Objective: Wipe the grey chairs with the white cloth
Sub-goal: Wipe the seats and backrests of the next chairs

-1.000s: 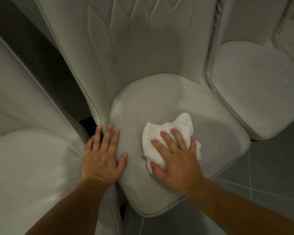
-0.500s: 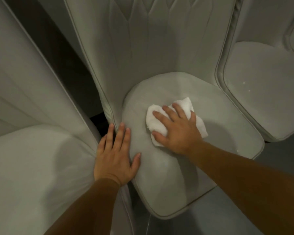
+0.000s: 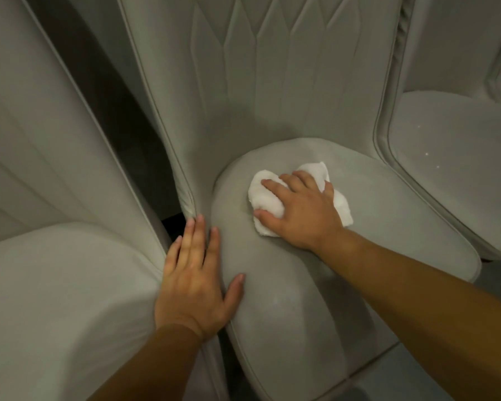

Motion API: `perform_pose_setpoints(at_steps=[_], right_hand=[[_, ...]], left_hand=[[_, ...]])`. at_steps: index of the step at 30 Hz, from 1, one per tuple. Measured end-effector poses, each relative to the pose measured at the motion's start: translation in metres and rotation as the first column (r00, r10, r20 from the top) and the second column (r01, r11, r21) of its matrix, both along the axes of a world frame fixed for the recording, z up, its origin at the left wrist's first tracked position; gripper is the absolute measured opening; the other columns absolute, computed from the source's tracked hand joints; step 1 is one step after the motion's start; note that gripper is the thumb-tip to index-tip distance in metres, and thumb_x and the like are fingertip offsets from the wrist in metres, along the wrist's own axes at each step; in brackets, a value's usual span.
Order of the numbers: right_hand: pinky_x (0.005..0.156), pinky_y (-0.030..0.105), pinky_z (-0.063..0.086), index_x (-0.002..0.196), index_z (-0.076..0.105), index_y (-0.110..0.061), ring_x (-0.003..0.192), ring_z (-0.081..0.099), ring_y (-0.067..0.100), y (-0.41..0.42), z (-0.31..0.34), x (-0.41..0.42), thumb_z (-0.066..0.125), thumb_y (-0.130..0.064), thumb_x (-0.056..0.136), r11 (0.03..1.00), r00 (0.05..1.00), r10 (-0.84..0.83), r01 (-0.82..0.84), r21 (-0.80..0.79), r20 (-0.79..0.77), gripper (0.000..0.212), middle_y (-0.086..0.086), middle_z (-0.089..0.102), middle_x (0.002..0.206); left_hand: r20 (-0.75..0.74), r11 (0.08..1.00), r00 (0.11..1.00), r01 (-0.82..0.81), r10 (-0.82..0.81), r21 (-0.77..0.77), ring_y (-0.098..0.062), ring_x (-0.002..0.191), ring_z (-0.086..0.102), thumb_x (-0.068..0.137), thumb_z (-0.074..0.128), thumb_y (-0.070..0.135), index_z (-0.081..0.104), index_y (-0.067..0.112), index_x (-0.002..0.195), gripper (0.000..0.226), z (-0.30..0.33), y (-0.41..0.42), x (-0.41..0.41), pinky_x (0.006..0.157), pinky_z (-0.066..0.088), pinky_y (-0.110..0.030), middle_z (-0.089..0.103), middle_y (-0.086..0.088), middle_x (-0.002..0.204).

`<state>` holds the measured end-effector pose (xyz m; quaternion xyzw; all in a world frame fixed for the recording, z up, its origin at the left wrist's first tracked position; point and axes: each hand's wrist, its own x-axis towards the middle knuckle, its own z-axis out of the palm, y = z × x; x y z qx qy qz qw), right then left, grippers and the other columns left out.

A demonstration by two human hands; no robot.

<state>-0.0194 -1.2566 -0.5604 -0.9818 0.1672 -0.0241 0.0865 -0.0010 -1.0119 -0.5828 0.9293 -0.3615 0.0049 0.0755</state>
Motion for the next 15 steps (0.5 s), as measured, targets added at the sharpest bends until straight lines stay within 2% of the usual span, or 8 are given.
perform_pose_setpoints(at_steps=[4, 8, 10, 12, 14, 15], right_hand=[[0.113, 0.063, 0.015, 0.148, 0.036, -0.047, 0.143, 0.026, 0.019, -0.005, -0.002, 0.001, 0.029, -0.082, 0.082, 0.999, 0.999, 0.028, -0.028, -0.023, 0.023, 0.075, -0.011, 0.039, 0.154], [0.113, 0.062, 0.016, 0.144, 0.039, -0.048, 0.14, 0.029, 0.018, -0.016, 0.001, 0.008, 0.037, -0.081, 0.085, 0.995, 0.995, 0.096, -0.095, -0.031, 0.038, 0.068, -0.011, 0.046, 0.147], [0.114, 0.064, 0.015, 0.141, 0.042, -0.049, 0.138, 0.032, 0.017, -0.021, 0.003, 0.012, 0.036, -0.081, 0.083, 0.991, 0.99, 0.129, -0.128, -0.037, 0.053, 0.066, -0.012, 0.05, 0.141], [0.114, 0.064, 0.016, 0.139, 0.044, -0.048, 0.136, 0.033, 0.017, -0.022, 0.003, 0.017, 0.038, -0.081, 0.084, 0.988, 0.987, 0.152, -0.15, -0.046, 0.058, 0.064, -0.012, 0.051, 0.137], [0.112, 0.062, 0.016, 0.139, 0.045, -0.048, 0.136, 0.034, 0.016, -0.022, 0.0, 0.019, 0.04, -0.079, 0.084, 0.986, 0.983, 0.159, -0.155, -0.056, 0.088, 0.062, -0.012, 0.051, 0.136], [0.112, 0.06, 0.015, 0.138, 0.045, -0.048, 0.136, 0.034, 0.016, -0.021, -0.001, 0.02, 0.042, -0.078, 0.085, 0.986, 0.982, 0.161, -0.156, -0.059, 0.101, 0.062, -0.012, 0.051, 0.136]], left_hand=[[0.009, 1.0, 1.0, -0.015, 0.015, -0.008, -0.023, 0.152, -0.003, 0.093, 0.022, 0.071, 0.029, 0.014, 0.155, 0.084, 0.0, -0.001, 0.002, 0.121, 0.004, -0.042, 0.005, -0.01, 0.165], [0.021, 0.994, 0.997, -0.075, 0.077, -0.079, -0.025, 0.151, -0.015, 0.089, 0.031, 0.072, 0.009, 0.022, 0.158, 0.088, -0.002, -0.004, -0.004, 0.12, 0.001, -0.042, -0.014, -0.009, 0.165], [-0.024, 0.966, 0.983, -0.181, 0.179, -0.186, -0.019, 0.149, -0.023, 0.086, 0.032, 0.076, -0.006, 0.024, 0.157, 0.096, 0.003, -0.004, -0.007, 0.122, -0.004, -0.035, -0.026, -0.005, 0.162], [-0.145, 0.899, 0.941, -0.336, 0.306, -0.28, -0.01, 0.144, -0.031, 0.085, 0.029, 0.079, -0.017, 0.023, 0.154, 0.1, 0.011, -0.009, -0.006, 0.119, -0.009, -0.031, -0.037, 0.002, 0.157], [-0.165, 0.866, 0.912, -0.409, 0.376, -0.288, -0.015, 0.147, -0.026, 0.085, 0.037, 0.075, -0.019, 0.02, 0.154, 0.104, 0.01, -0.029, -0.002, 0.12, -0.007, -0.034, -0.032, -0.001, 0.16], [-0.191, 0.862, 0.91, -0.411, 0.368, -0.296, -0.02, 0.15, -0.017, 0.085, 0.044, 0.073, -0.019, 0.02, 0.154, 0.108, 0.009, -0.043, -0.001, 0.121, 0.0, -0.037, -0.025, -0.004, 0.162]])
